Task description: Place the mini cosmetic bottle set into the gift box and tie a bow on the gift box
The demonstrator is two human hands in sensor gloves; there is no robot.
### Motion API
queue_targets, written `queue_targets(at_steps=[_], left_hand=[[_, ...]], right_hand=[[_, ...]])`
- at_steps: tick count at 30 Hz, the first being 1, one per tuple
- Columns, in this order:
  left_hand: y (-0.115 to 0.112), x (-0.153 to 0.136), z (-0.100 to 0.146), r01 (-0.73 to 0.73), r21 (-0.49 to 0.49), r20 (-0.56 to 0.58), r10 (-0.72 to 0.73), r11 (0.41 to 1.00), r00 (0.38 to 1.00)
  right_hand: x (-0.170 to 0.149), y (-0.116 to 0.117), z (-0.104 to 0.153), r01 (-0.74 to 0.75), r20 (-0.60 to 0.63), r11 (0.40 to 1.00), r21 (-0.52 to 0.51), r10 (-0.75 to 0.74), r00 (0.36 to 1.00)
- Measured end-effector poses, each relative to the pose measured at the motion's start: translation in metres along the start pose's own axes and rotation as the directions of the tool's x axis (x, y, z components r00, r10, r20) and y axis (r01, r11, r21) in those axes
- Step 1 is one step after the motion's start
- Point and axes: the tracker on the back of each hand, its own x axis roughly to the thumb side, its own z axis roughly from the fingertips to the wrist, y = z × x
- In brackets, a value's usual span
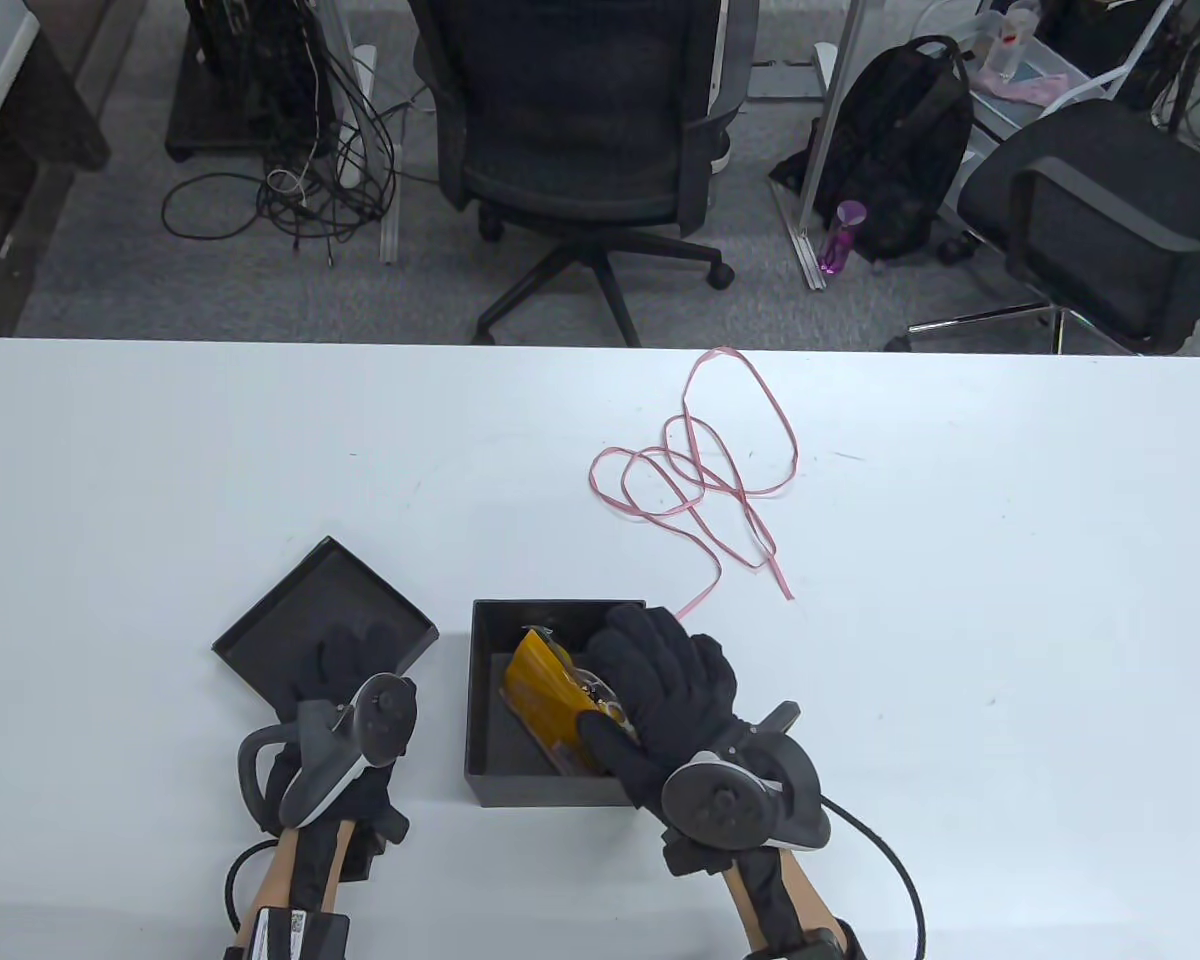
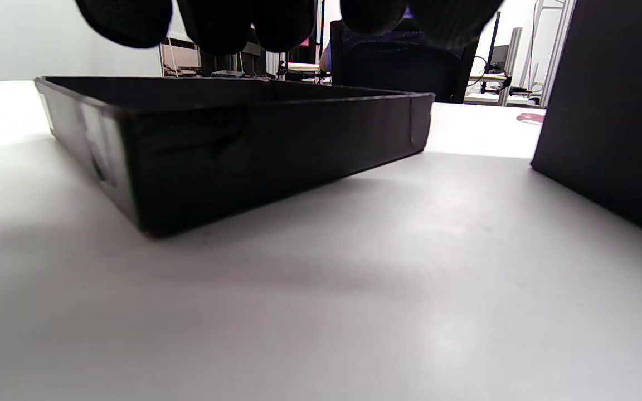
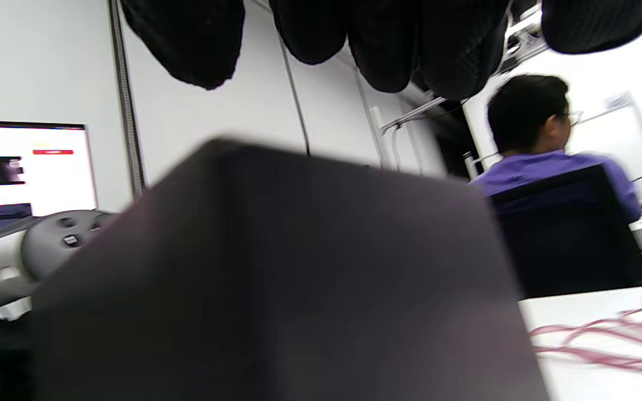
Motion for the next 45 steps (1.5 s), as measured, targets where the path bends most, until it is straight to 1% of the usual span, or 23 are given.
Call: queue_targets(at_steps=[1, 3, 6, 9, 13, 15, 17, 21, 25, 28, 33, 45], left_hand=[[-0.001, 0.000, -0.001, 0.006, -0.007, -0.002, -0.006, 1.000, 1.000], [-0.003, -0.001, -0.001, 0.021, -0.024, -0.008, -0.021, 0.999, 1.000], [-0.005, -0.001, -0.002, 0.049, -0.050, -0.021, -0.050, 0.998, 0.999], [-0.007, -0.003, -0.003, 0.069, -0.086, -0.045, -0.073, 0.994, 0.996], [-0.008, -0.009, -0.005, 0.091, -0.169, -0.100, -0.109, 0.981, 0.989], [-0.010, -0.011, -0.006, 0.106, -0.220, -0.123, -0.135, 0.970, 0.983], [-0.013, -0.013, -0.008, 0.114, -0.292, -0.152, -0.163, 0.950, 0.975], [-0.014, -0.013, -0.009, 0.159, -0.317, -0.167, -0.220, 0.935, 0.961], [-0.019, -0.015, -0.010, 0.106, -0.367, -0.167, -0.178, 0.924, 0.970], [-0.021, -0.018, -0.011, 0.061, -0.345, -0.180, -0.129, 0.937, 0.975], [-0.025, -0.018, -0.012, 0.013, -0.342, -0.185, -0.081, 0.940, 0.979], [-0.030, -0.018, -0.014, 0.039, -0.289, -0.186, -0.096, 0.956, 0.978]], right_hand=[[-0.005, -0.003, 0.002, -0.032, -0.024, 0.999, -0.018, 0.032, 0.999], [-0.015, -0.005, 0.005, -0.093, -0.073, 0.995, -0.023, 0.091, 0.993], [-0.032, -0.005, 0.009, -0.151, -0.145, 0.988, 0.009, 0.151, 0.978], [-0.049, -0.002, 0.012, -0.158, -0.199, 0.987, 0.029, 0.161, 0.967], [-0.064, 0.006, 0.016, -0.150, -0.254, 0.986, 0.066, 0.162, 0.953], [-0.069, 0.008, 0.017, -0.170, -0.266, 0.982, 0.086, 0.187, 0.946], [-0.073, 0.010, 0.018, -0.188, -0.276, 0.976, 0.106, 0.211, 0.938], [-0.078, 0.013, 0.019, -0.183, -0.292, 0.975, 0.126, 0.213, 0.932], [-0.080, 0.015, 0.020, -0.183, -0.296, 0.973, 0.140, 0.218, 0.930], [-0.081, 0.015, 0.020, -0.180, -0.300, 0.973, 0.144, 0.217, 0.929], [-0.081, 0.015, 0.020, -0.179, -0.304, 0.973, 0.147, 0.217, 0.928], [-0.083, 0.015, 0.020, -0.153, -0.311, 0.977, 0.149, 0.194, 0.930]])
